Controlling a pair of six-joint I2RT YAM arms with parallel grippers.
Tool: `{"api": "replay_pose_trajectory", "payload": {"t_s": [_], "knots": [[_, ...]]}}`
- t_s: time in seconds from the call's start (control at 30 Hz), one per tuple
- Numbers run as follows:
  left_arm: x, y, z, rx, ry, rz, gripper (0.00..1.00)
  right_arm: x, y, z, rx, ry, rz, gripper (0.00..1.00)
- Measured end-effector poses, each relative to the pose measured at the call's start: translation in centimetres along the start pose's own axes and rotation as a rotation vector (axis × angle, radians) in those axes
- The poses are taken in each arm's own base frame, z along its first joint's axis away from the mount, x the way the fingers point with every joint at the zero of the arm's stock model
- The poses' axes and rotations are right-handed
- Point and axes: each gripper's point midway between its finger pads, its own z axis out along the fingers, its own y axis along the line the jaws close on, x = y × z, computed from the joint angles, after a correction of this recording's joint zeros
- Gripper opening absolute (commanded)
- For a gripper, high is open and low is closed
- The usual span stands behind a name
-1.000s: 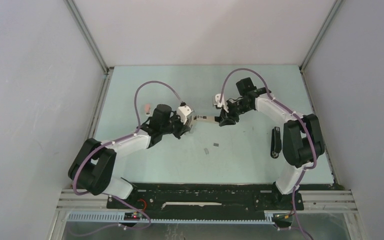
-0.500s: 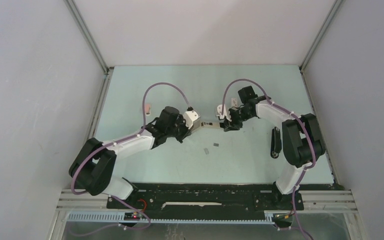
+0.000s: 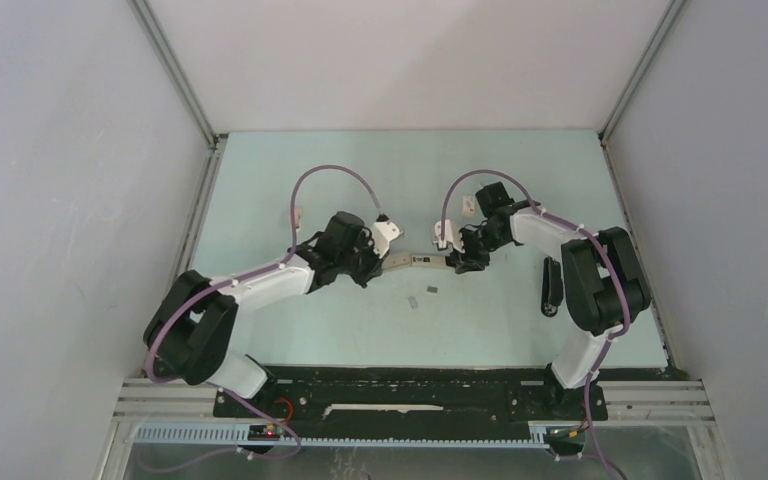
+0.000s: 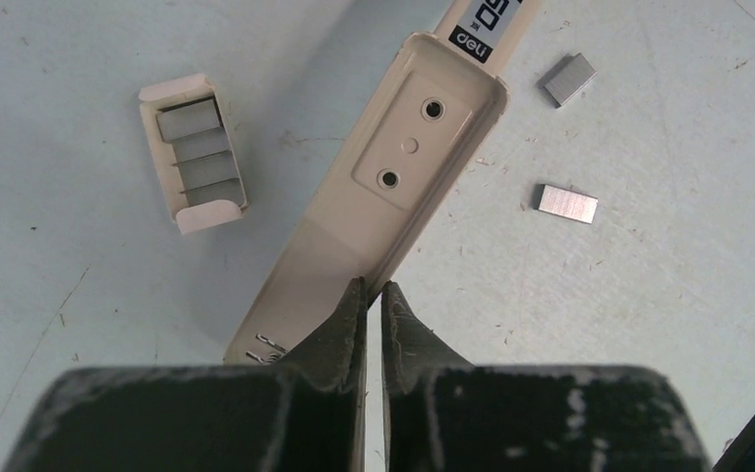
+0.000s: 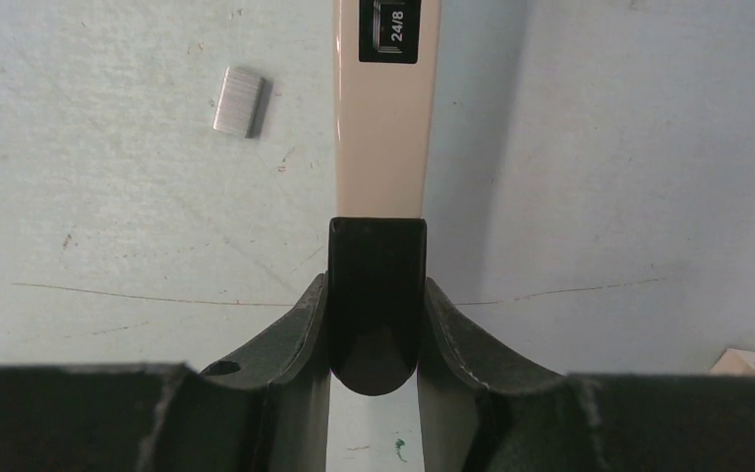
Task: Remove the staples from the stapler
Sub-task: Unload the staple at the center of the board.
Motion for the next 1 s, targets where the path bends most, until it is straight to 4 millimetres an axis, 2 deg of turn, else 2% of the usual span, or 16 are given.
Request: {"api": "replay_pose_trajectory", "payload": {"t_s": [0.2, 0.4, 0.53, 0.67, 0.7, 0.8, 1.0], "knots": [[-0.3, 0.7, -0.9, -0.041, -0.009, -0.028, 0.22, -1.6, 0.6, 0.0, -0.022, -0.047, 0.082, 0.00], [-2.1, 1.0, -2.1, -0.066, -0.093, -0.037, 0.42, -4.9, 0.3, -1.5, -0.010, -0.115, 0.099, 0.00], [-2.1, 0.9, -2.7, -0.078, -0.133, -0.029, 0.60, -6.2, 0.6, -1.4, -0.018, -0.131, 0.075, 0.00], [-1.7, 1.0, -3.8, -0.114, -0.175, -0.021, 0.86, -6.1, 1.2, -1.4, -0.038, -0.123, 0.080, 0.00], [-1.6, 1.1, -4.1, -0.124, -0.190, -0.019, 0.90, -6.0, 1.3, -1.4, -0.041, -0.118, 0.082, 0.00], [-1.6, 1.3, -4.6, -0.147, -0.245, -0.019, 0.93, -5.6, 1.3, -1.6, -0.043, -0.111, 0.089, 0.00], [-0.8, 2.1, -4.3, -0.153, -0.292, -0.030, 0.93, -4.9, 1.3, -1.9, -0.043, -0.102, 0.090, 0.00]]}}
